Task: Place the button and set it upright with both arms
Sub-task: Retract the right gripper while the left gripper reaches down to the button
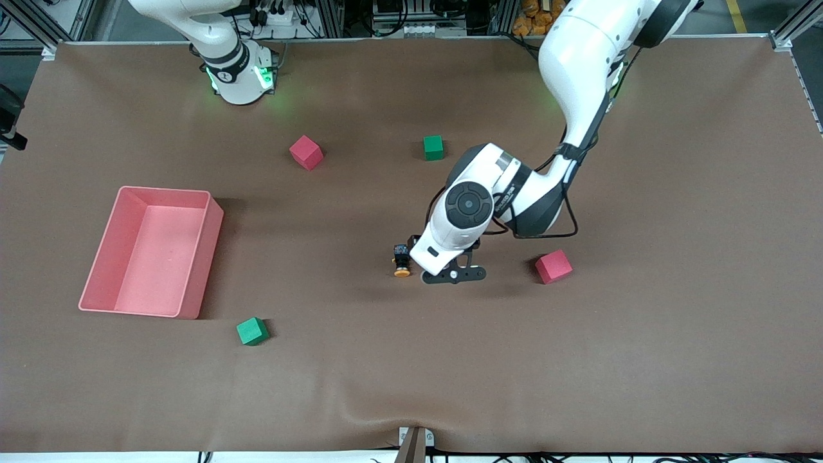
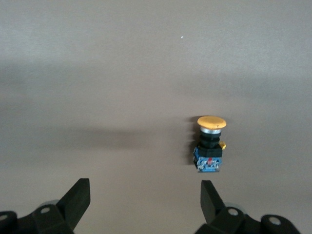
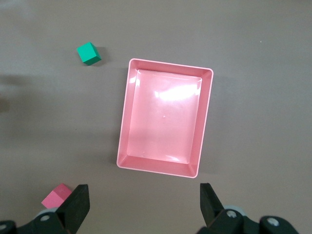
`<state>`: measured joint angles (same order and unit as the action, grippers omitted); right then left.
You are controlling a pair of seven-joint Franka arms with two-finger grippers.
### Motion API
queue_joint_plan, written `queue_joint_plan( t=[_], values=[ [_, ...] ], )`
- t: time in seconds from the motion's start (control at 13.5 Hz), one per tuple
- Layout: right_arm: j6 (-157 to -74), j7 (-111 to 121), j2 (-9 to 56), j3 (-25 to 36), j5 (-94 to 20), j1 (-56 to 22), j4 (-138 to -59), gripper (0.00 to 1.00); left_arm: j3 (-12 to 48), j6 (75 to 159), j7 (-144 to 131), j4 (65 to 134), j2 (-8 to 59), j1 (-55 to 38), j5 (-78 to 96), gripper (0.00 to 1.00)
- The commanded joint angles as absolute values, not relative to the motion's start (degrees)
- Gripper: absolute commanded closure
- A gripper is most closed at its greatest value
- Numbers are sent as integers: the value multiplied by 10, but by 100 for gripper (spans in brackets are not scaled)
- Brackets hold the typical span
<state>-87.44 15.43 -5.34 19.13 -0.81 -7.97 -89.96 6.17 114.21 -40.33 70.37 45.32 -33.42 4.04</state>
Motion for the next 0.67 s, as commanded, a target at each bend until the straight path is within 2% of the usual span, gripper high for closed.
queue_joint_plan(
  t=[0.0,0.15,0.37,0.59],
  values=[
    [-839,136,-44,188,-11,-97,-882,0,68,1180,-411,682,482,-344,51,0],
    [-838,99,-43,169,-11,-101,-883,0,69,1223,-414,682,496,-348,62,0],
    [-828,49,-47,51,-9,-25,-884,0,60,1272,-433,682,519,-374,65,0],
    [-824,55,-47,38,-10,1,-884,0,60,1329,-433,682,539,-384,65,0]
  ],
)
